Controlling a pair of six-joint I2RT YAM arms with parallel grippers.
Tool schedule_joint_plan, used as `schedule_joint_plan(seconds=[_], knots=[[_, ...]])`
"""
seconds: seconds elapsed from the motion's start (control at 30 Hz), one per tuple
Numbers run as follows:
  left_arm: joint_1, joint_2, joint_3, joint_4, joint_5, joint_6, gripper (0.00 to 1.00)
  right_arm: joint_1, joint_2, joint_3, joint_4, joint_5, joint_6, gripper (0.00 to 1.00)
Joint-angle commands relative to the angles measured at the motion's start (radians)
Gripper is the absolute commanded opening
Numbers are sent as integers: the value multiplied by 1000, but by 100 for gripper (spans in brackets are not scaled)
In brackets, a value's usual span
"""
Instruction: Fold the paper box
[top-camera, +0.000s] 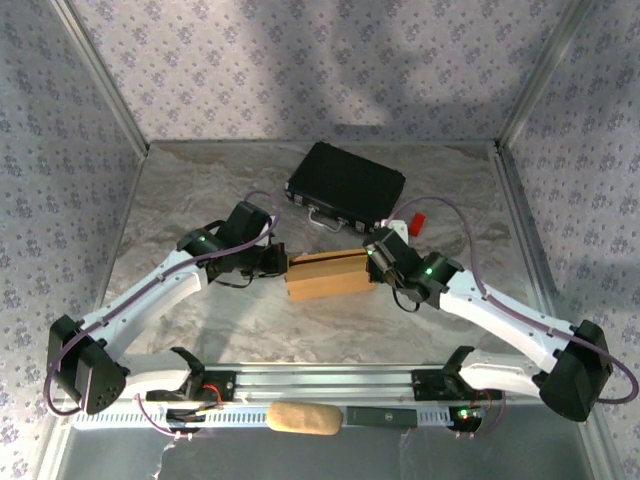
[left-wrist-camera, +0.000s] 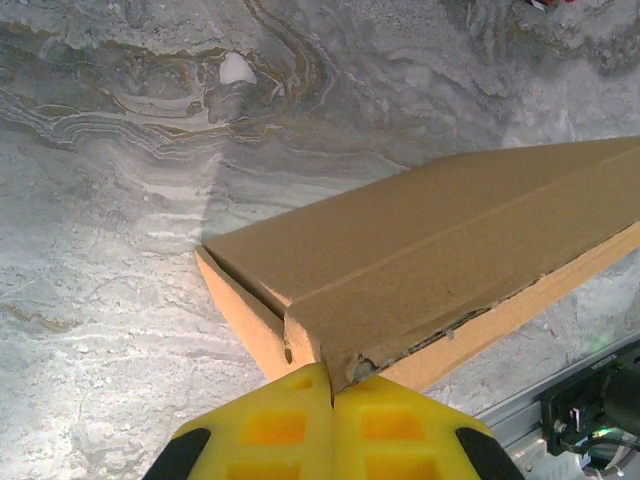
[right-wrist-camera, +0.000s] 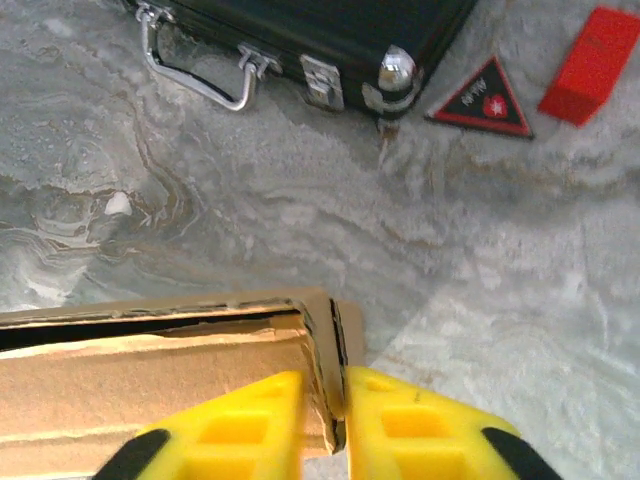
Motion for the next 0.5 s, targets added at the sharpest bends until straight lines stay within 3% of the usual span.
schedule_joint_plan(seconds=[0.0,0.1,0.23,0.3,0.4,0.47], knots=[[-13,20,19,-44,-11,9,0,18,-38,67,-89,-43,47,35],[-15,23,18,-45,-15,10,0,60,-72,97,-136,-19,144,49],[-16,25,17,-43,-17,9,0,99,-133,105,-162,21,316,56],[-17,25,18,-44,-17,10,0,116,-166,87,-134,24,467,67],[-18,23,19,-44,-20,9,0,144,-149,71,-125,11,849,66],[-21,25,19,-40,-21,9,0,170,-94,101,-119,-30,1021,67]])
